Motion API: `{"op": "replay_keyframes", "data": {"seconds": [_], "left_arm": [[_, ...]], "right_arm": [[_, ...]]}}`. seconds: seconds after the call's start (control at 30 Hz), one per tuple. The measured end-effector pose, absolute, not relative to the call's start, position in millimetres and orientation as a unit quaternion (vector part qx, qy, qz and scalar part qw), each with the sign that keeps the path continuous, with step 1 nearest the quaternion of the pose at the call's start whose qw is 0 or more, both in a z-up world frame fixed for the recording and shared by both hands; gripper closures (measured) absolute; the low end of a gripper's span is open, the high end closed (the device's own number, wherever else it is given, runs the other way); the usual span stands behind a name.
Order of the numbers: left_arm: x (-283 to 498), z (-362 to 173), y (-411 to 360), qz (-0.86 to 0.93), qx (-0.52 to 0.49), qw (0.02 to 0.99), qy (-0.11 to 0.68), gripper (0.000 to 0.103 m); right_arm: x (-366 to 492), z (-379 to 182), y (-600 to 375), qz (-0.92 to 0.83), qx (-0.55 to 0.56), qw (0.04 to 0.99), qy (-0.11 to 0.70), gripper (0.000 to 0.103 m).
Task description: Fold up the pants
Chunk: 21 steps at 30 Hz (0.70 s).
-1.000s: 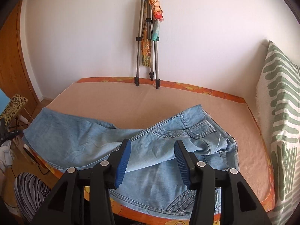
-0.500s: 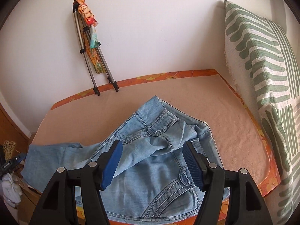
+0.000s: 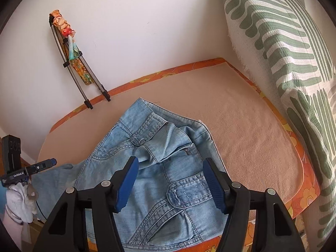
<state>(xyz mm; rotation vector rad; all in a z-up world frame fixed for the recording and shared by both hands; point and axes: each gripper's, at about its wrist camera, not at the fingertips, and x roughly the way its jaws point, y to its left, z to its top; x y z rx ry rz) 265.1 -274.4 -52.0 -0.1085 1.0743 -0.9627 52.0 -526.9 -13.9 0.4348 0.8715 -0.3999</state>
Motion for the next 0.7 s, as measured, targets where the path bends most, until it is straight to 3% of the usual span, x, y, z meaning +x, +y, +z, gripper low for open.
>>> {"op": "replay_keyframes", "data": {"seconds": [0.27,0.53,0.7], "left_arm": [[292,-90,-334,-0.435,-0.071,0.719,0.537,0.054],[308,-107,-345,-0.419,-0.118,0.708,0.556,0.054],[306,-108,-360,-0.418,-0.087,0.717,0.551,0.054]], "right_arm": [[-14,-58,-554,-0.224,0.276,0.834,0.423,0.056],[-56,-58,-559,-0.235,0.292,0.832,0.408,0.056],[-58,-52,-560,-0.229,0.291,0.839,0.399,0.056]]}}
